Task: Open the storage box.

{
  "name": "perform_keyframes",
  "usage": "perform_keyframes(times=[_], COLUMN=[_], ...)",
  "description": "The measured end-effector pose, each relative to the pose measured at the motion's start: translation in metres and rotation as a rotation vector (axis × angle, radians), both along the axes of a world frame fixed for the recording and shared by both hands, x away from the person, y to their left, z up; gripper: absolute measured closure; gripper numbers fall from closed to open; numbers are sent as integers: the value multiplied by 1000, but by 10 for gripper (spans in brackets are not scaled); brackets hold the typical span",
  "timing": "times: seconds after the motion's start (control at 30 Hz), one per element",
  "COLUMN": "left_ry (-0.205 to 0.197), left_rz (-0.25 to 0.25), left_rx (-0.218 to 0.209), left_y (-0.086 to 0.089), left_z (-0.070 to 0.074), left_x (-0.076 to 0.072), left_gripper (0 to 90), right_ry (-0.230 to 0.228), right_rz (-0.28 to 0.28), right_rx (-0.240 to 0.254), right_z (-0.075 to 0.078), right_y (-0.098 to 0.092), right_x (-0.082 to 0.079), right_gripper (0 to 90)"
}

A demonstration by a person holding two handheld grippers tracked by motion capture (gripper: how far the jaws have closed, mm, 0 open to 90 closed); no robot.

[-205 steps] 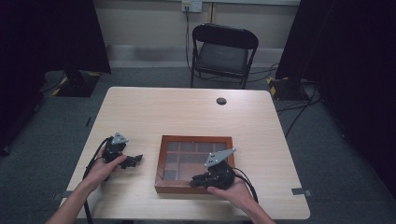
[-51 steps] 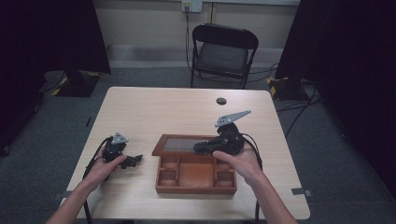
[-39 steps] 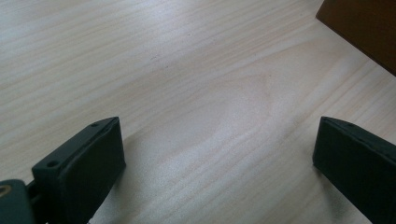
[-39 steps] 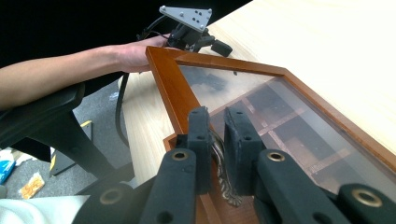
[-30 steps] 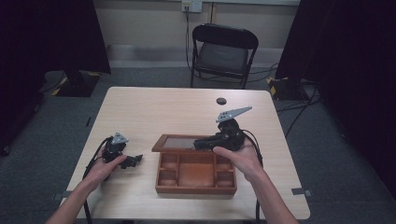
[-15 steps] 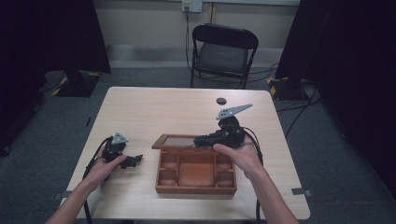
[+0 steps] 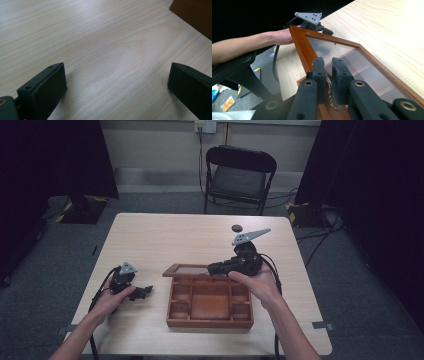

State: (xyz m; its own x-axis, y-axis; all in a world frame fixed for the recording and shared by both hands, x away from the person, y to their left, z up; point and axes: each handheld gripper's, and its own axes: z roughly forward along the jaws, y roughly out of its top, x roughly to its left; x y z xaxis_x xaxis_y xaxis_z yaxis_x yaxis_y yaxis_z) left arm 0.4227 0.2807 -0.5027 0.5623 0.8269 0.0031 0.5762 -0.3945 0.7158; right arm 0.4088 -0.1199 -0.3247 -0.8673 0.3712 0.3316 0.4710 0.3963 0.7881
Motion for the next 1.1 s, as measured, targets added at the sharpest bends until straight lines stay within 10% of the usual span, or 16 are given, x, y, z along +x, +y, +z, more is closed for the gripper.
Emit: perform_keyframes(times=[1.1], left_ry=[0], left_rz=[0], left_rx=[-1], left_y=[0], left_z=[0], left_x=[0], left_gripper=[14], right_ry=[42], right_rz=[-2], right_rx=[6], right_z=[6], right_y=[0], right_x=[11], right_gripper=[820])
